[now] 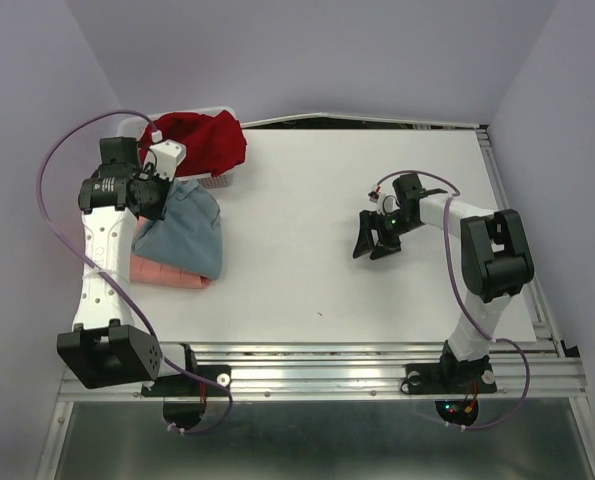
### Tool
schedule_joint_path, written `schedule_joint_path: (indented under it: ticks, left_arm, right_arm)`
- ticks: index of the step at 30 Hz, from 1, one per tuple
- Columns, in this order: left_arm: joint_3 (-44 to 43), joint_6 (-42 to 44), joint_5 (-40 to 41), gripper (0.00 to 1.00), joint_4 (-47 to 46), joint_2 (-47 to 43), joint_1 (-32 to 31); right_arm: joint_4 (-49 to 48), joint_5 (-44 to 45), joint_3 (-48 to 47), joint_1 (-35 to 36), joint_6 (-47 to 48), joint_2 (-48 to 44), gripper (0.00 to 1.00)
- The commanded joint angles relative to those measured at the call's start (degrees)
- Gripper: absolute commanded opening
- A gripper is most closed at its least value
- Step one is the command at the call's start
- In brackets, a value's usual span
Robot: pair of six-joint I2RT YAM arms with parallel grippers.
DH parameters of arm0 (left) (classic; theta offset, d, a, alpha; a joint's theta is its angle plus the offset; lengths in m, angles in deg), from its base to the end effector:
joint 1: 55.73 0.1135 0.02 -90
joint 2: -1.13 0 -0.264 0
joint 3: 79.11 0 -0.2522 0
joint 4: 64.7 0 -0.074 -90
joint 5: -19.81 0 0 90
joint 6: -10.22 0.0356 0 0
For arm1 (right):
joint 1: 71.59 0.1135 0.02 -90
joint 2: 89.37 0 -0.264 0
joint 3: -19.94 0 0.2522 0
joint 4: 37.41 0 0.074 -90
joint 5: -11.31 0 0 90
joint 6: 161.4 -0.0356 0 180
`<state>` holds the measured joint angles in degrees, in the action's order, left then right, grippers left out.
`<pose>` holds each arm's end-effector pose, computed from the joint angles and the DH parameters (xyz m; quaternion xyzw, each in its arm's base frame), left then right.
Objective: Fold and stack the skirts
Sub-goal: Neatly place the folded skirt to the corner
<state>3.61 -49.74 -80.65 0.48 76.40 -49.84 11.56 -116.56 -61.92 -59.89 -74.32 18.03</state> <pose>0.2655 0.0209 0.3888 0.2266 0.8860 0.0425 0.4022 0.3420 0.0931 0.1583 -0.1153 0.9312 0.3351 0.0855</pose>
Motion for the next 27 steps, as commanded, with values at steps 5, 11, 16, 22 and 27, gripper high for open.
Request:
schedule_joint_path:
  ticks: [5, 11, 16, 22, 27]
  left_arm:
    - [6.5, 7.5, -0.6, 0.0, -8.5, 1.5, 7.8]
    - [14.8, 8.9, 3.9, 0.0, -20.2, 4.3, 11.2]
    - [16.9, 7.7, 5.8, 0.0, -26.6, 9.2, 12.0]
    - [20.8, 6.9, 13.4, 0.01, -35.3, 15.0, 12.0]
    - [21.9, 4.5, 17.7, 0.23, -37.2, 16.5, 12.0]
  right_arm:
    - [1.5, 0.6, -2.1, -0.2, 1.3, 1.1, 0.75]
    - [2.2, 0.7, -2.0, -0.2, 1.9, 0.9, 0.75]
    - [2.8, 0.5, -1.6, -0.2, 2.2, 0.9, 0.75]
    - [3.5, 0.3, -1.6, -0.2, 3.9, 0.0, 0.76]
    - [4.2, 0.5, -1.2, -0.2, 5.0, -1.3, 0.77]
